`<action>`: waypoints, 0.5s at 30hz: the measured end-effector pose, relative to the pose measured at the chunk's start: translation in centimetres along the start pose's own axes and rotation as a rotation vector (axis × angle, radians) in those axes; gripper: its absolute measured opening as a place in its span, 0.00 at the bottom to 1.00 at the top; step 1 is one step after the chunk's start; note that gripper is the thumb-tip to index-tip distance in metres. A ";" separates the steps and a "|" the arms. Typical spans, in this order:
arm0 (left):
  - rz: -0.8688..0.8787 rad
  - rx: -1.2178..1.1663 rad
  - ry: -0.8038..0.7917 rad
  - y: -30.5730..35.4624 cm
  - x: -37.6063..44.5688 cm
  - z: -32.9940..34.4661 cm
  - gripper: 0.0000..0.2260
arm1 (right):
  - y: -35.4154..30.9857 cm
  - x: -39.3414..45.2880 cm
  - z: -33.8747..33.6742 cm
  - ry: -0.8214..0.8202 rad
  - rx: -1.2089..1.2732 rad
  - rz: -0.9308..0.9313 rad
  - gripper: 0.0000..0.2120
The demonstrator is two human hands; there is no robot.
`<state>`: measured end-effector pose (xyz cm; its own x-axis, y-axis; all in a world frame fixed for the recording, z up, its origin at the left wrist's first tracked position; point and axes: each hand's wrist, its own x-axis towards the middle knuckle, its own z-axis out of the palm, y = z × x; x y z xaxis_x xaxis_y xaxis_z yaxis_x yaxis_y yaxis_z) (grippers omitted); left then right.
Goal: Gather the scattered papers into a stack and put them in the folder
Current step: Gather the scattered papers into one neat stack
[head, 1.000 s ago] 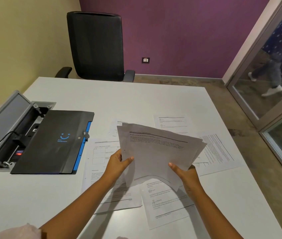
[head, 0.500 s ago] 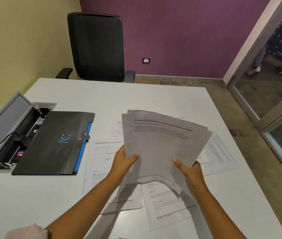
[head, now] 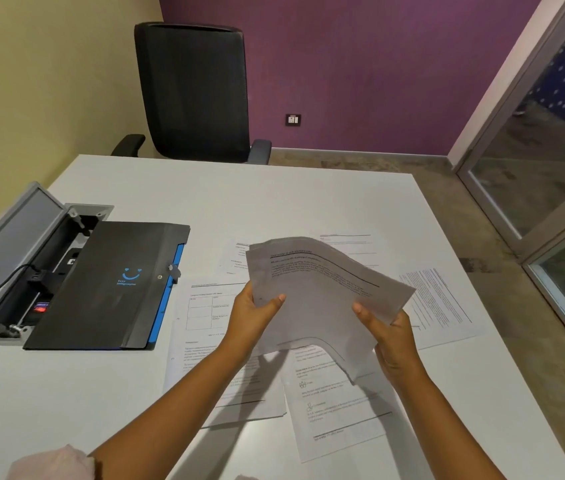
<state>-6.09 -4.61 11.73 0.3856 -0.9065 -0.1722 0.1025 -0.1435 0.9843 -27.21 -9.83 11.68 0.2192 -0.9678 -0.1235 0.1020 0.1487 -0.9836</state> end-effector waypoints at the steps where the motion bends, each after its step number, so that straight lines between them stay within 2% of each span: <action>1: -0.021 0.012 -0.001 -0.3 0.0 -0.1 0.16 | 0.4 -0.1 -0.1 0.008 -0.006 0.006 0.16; 8: -0.171 0.194 0.035 -3.0 -0.3 -0.5 0.15 | 3.5 -0.3 -0.3 0.120 -0.086 0.108 0.16; 11: -0.190 0.272 0.025 -3.8 -0.2 -0.6 0.15 | 4.5 -0.2 -0.4 0.085 -0.129 0.187 0.16; 15: -0.176 0.262 0.034 -4.3 -0.3 -1.1 0.13 | 5.1 0.5 -0.5 0.168 -0.276 0.275 0.13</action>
<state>-5.66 -3.32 7.55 0.4133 -0.8458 -0.3374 -0.0675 -0.3979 0.9149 -27.07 -9.69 6.55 0.0386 -0.9229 -0.3831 -0.2066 0.3678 -0.9067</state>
